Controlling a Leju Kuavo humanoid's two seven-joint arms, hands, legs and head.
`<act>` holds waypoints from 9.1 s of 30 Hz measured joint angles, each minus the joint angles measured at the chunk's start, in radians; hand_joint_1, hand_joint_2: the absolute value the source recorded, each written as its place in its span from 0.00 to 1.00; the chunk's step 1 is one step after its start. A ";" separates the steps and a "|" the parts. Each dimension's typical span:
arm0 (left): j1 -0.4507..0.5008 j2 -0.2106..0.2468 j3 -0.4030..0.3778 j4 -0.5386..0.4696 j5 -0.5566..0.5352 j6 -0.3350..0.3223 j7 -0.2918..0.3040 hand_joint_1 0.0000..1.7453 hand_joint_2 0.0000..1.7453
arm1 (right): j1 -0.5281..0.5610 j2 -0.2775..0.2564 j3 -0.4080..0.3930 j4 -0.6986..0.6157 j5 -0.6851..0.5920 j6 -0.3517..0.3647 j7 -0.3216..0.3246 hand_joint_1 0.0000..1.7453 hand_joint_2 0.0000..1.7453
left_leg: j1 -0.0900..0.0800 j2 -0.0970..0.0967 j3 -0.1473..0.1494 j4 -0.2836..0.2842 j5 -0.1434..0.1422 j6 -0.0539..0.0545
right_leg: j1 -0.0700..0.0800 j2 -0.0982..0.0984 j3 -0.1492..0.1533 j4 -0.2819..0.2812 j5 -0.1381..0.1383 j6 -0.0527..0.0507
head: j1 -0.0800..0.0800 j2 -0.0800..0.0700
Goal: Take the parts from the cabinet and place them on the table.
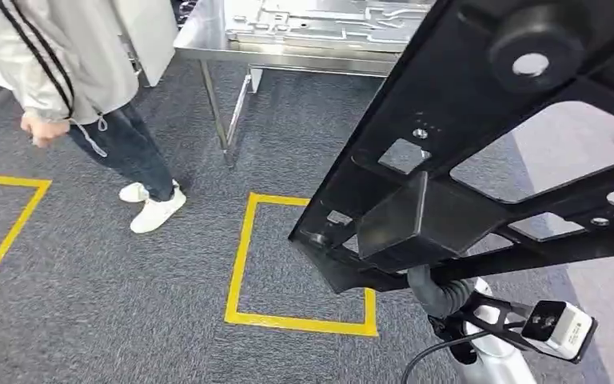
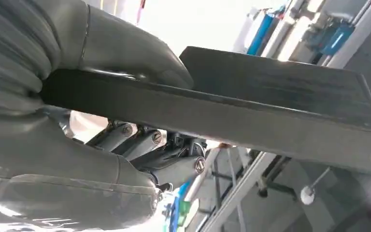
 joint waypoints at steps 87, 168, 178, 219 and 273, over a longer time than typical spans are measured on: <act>-0.004 0.011 0.002 0.000 -0.051 -0.024 -0.010 0.00 1.00 | 0.020 0.026 -0.001 0.006 0.062 -0.040 0.000 1.00 1.00 | -0.011 -0.013 -0.036 0.027 0.008 -0.009 | 0.008 -0.016 0.169 -0.266 0.101 -0.020 | -0.018 0.000; 0.001 0.013 0.003 0.000 -0.075 -0.024 -0.015 0.00 1.00 | 0.051 0.065 -0.054 -0.037 0.038 0.015 -0.002 1.00 1.00 | -0.008 -0.008 -0.091 0.266 -0.165 -0.038 | 0.009 -0.016 0.158 -0.281 0.125 -0.058 | -0.024 0.000; 0.000 0.016 0.005 0.000 -0.079 -0.027 -0.018 0.00 1.00 | 0.060 0.070 -0.060 -0.033 0.056 0.019 0.000 1.00 1.00 | -0.014 -0.010 -0.035 0.037 -0.002 -0.004 | 0.009 -0.003 0.199 -0.277 0.081 -0.021 | -0.023 0.000; 0.004 0.009 0.025 0.000 -0.089 -0.024 -0.008 0.00 1.00 | 0.050 0.055 -0.021 0.022 0.069 -0.147 0.167 1.00 1.00 | -0.007 -0.019 0.020 0.021 -0.029 0.009 | -0.002 -0.007 0.079 -0.173 0.146 -0.001 | -0.018 0.000; 0.004 -0.002 0.047 0.000 -0.097 -0.031 -0.003 0.00 1.00 | 0.046 0.008 0.037 -0.021 0.137 -0.085 0.164 1.00 1.00 | 0.001 -0.020 -0.025 0.025 0.008 0.003 | 0.006 -0.007 0.176 -0.194 0.026 -0.004 | -0.022 0.000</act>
